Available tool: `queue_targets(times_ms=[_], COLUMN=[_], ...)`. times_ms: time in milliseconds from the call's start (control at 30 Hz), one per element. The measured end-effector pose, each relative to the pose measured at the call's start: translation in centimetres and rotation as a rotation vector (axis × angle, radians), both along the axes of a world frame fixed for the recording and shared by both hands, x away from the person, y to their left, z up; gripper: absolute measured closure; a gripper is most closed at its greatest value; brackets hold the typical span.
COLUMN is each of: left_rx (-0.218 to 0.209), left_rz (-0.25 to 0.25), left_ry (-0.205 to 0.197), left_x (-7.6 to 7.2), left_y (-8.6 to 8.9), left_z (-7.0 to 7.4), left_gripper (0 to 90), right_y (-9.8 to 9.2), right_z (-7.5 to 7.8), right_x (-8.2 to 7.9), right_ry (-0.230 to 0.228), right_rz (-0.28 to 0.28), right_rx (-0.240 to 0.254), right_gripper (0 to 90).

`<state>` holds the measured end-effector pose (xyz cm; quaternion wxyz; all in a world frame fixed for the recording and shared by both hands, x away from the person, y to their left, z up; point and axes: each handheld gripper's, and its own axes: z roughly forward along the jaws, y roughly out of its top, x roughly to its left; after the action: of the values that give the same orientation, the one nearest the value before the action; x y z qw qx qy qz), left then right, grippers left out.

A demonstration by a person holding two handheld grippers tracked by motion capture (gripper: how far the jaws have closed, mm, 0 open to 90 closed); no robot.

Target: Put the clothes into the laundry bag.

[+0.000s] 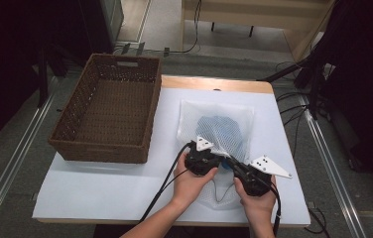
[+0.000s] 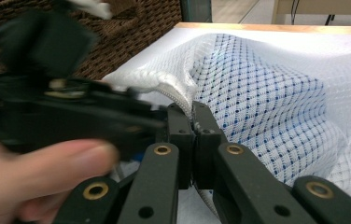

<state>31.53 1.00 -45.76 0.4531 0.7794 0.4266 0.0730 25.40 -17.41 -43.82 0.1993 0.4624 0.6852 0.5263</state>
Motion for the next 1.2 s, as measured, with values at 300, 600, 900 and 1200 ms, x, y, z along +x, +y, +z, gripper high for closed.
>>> queue_targets(times_ms=[300, 600, 900, 1200], left_rx=[0.042, 0.117, 0.147, 0.036], left_rz=[-0.060, 0.024, 0.008, 0.092], left_ry=[-0.050, -0.024, 0.053, 0.013], left_x=[-3.5, -4.6, -5.0, -4.8], left_y=[4.3, 8.3, 8.4, 10.5], left_z=[1.3, 0.2, -1.2, -0.2], left_gripper=[54.6, 49.4, 51.2, 53.7], right_y=[-0.2, -1.0, -1.9, -8.4], right_z=[-0.2, -1.5, -1.9, -2.0], right_x=[-0.4, -2.2, -3.0, -3.9], right_ry=[0.006, 0.054, 0.052, 0.083], right_rz=[0.008, 0.063, 0.109, -0.124], right_rx=[-0.008, -0.066, -0.025, 0.036], right_gripper=[90.0, 89.9, 51.3, 47.8])
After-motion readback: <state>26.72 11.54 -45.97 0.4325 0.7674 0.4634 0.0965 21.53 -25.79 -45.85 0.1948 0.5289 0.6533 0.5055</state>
